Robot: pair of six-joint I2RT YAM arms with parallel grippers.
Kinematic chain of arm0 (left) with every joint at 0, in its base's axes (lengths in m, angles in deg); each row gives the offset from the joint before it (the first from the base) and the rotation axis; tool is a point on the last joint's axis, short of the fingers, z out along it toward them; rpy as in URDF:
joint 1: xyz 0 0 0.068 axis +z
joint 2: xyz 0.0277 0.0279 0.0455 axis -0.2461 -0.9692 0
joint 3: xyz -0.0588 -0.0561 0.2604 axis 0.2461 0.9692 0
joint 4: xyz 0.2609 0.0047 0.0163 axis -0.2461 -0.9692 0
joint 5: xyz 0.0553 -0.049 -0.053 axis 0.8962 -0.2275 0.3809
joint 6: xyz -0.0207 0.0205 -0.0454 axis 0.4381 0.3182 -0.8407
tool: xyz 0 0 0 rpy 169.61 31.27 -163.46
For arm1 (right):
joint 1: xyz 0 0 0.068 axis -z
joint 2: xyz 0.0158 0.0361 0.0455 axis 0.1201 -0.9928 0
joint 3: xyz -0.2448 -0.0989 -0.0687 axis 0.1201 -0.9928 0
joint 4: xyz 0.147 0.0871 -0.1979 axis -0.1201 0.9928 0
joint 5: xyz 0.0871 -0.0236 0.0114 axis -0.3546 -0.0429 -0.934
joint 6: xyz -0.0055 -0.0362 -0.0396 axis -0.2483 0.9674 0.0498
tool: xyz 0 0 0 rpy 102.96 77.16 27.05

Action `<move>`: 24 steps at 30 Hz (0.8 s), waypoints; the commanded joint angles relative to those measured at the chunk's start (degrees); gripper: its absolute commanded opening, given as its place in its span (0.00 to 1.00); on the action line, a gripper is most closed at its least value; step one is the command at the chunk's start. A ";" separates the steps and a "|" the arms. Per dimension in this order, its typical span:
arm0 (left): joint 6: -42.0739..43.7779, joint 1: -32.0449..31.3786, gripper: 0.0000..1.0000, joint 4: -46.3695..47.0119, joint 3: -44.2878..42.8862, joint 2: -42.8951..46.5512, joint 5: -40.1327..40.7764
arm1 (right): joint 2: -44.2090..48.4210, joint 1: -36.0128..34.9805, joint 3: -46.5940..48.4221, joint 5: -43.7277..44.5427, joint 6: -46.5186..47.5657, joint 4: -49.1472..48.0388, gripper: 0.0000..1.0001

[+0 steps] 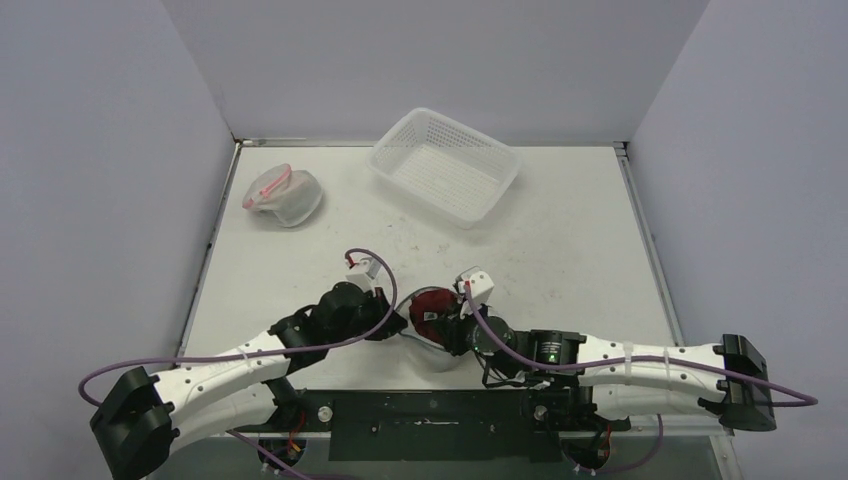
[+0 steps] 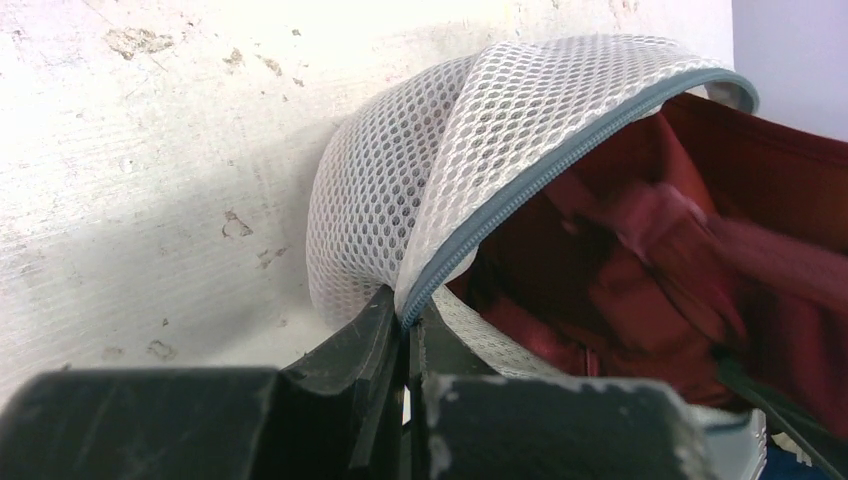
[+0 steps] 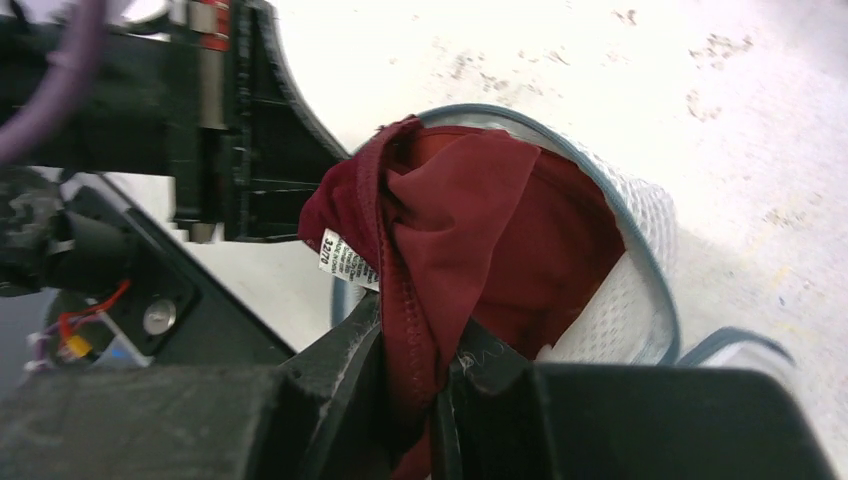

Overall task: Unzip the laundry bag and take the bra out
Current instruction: Pick up the bra from the laundry bag.

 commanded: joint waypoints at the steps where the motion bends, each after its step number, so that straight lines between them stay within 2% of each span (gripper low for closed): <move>1: 0.33 0.35 0.00 0.62 -3.47 -2.09 2.19 | 4.80 1.01 -0.56 -8.09 3.31 -7.33 0.05; 6: 0.32 0.42 0.00 1.88 -4.96 -4.05 1.86 | 8.85 2.66 -1.60 -12.13 2.81 -11.98 0.05; 14: 0.17 0.45 0.00 1.95 -6.33 -4.78 2.90 | 10.39 4.44 1.77 -16.30 4.10 -13.14 0.05; 20: -0.24 0.57 0.00 1.35 -6.18 -4.20 4.34 | 11.58 5.09 8.97 -16.04 7.52 -8.71 0.05; 24: -0.85 0.66 0.00 1.40 -6.08 -3.15 4.75 | 12.00 5.27 10.09 -14.39 8.08 -9.49 0.05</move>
